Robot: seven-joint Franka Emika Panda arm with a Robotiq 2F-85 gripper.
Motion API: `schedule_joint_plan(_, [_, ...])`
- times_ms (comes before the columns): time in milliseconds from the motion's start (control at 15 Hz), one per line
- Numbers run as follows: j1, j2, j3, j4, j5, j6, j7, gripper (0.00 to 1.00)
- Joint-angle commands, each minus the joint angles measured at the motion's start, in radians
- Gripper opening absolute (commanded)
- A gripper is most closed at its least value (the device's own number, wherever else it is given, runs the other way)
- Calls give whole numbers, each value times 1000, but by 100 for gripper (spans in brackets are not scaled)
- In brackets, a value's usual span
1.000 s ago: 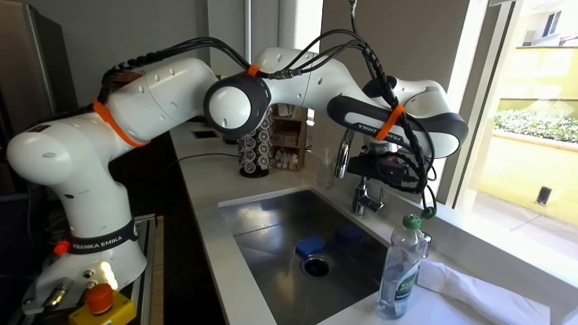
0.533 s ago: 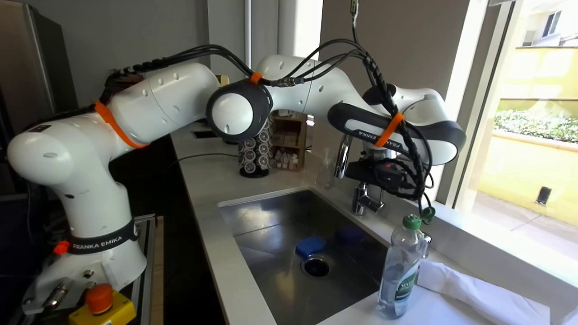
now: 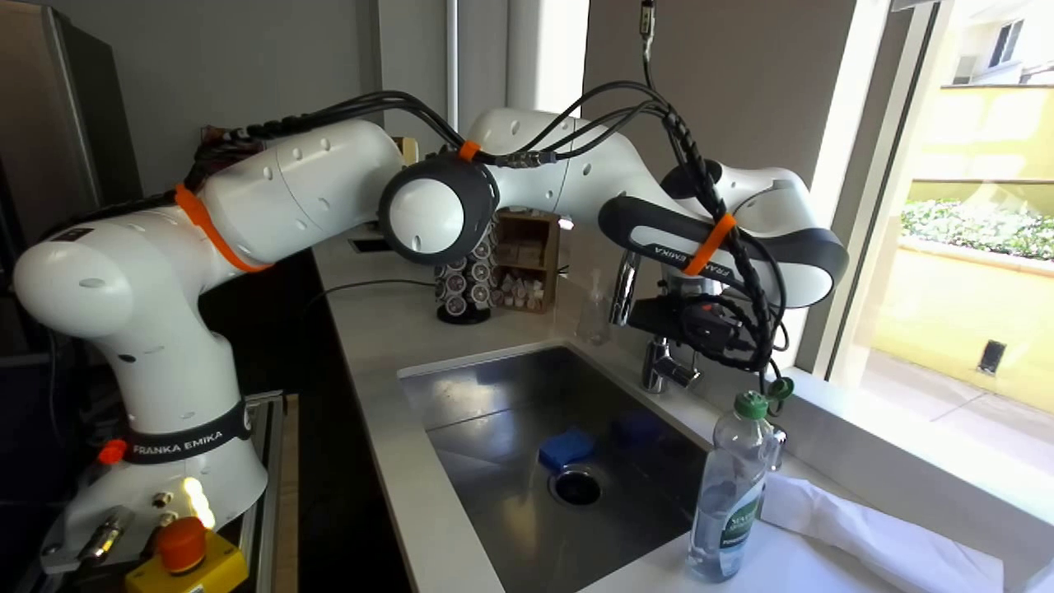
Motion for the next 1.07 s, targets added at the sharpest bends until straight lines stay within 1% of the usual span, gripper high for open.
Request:
schedule_joint_plan(0, [3,36,-11,66,15,22,50,31])
schedule_joint_plan(67, [3,36,-9,67,18,21,53,23])
schedule_joint_plan(133, [4,37,-10,67,21,18,56,32])
schedule_joint_plan(200, [3,37,-9,67,24,19,58,39])
schedule_joint_plan(267, [4,38,-9,68,27,18,61,57])
schedule_joint_plan(333, [5,40,-8,68,31,16,62,57])
schedule_joint_plan(400, [5,41,-8,68,36,15,66,54])
schedule_joint_plan(533, [6,44,-9,70,45,13,69,56])
schedule_joint_plan(600, [6,46,-9,71,49,12,70,54])
schedule_joint_plan(667, [6,47,-9,71,55,11,71,47])
schedule_joint_plan(733, [7,49,-10,72,58,9,72,39])
schedule_joint_plan(800, [6,52,-10,73,63,8,73,25])
schedule_joint_plan(933, [5,53,-10,75,72,8,76,8])
schedule_joint_plan(1000, [5,54,-10,75,77,8,76,1])
